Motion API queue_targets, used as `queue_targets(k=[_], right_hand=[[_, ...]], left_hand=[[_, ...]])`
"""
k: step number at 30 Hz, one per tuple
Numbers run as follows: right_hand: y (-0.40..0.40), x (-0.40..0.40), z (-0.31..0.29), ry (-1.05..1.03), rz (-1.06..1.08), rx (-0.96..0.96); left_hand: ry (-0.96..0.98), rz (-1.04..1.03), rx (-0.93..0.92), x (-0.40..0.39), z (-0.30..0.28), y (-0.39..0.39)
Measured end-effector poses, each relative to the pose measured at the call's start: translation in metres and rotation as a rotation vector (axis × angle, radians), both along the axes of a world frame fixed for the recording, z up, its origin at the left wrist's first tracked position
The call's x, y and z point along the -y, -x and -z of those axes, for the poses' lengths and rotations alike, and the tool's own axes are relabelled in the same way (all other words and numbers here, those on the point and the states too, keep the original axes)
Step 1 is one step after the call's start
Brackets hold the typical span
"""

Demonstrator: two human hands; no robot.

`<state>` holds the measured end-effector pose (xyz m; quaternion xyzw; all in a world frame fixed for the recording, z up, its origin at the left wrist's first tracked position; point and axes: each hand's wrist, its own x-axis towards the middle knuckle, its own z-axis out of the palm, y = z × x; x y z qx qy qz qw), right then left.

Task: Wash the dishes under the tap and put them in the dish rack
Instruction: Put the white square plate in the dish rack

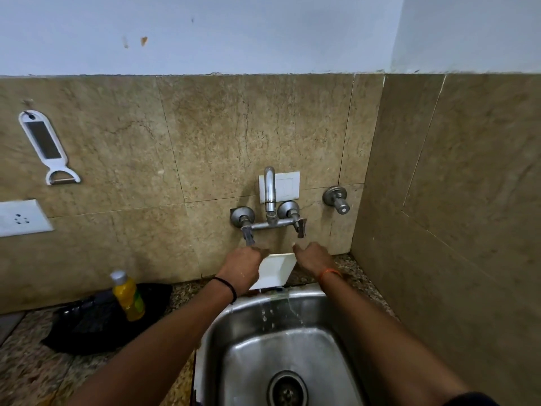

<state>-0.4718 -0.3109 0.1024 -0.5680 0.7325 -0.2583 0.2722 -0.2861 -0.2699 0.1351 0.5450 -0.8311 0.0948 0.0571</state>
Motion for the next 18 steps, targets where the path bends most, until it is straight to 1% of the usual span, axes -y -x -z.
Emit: queue_targets(k=[2,3,5,7,9,11,13,16,18], right_hand=[[-0.009,-0.013,0.005,-0.274,-0.013,0.503],[-0.013,-0.019,0.007,-0.406,-0.046,0.708],[-0.021,-0.026,0.009,-0.583,-0.11,1.011],[-0.033,-0.03,0.01,-0.629,-0.122,1.2],[-0.055,-0.034,0.011,-0.644,-0.096,1.321],[-0.082,-0.038,0.012,-0.637,-0.059,1.406],[-0.116,-0.044,0.01,-0.619,-0.062,1.42],[-0.178,-0.054,0.004,-0.604,-0.163,1.449],[-0.224,-0.064,-0.002,-0.599,-0.246,1.414]], left_hand=[[0.021,0.006,-0.003,-0.008,0.006,-0.019],[0.017,0.012,-0.005,-0.013,0.009,-0.028],[0.028,0.038,-0.035,-0.027,0.015,-0.047],[0.092,0.128,-0.067,-0.047,0.016,-0.067],[0.181,0.189,-0.054,-0.067,0.015,-0.091],[0.226,0.204,-0.073,-0.084,0.013,-0.119],[0.227,0.189,-0.099,-0.099,0.013,-0.155],[0.235,0.095,-0.14,-0.123,0.013,-0.218],[0.227,0.0,-0.161,-0.145,0.014,-0.264]])
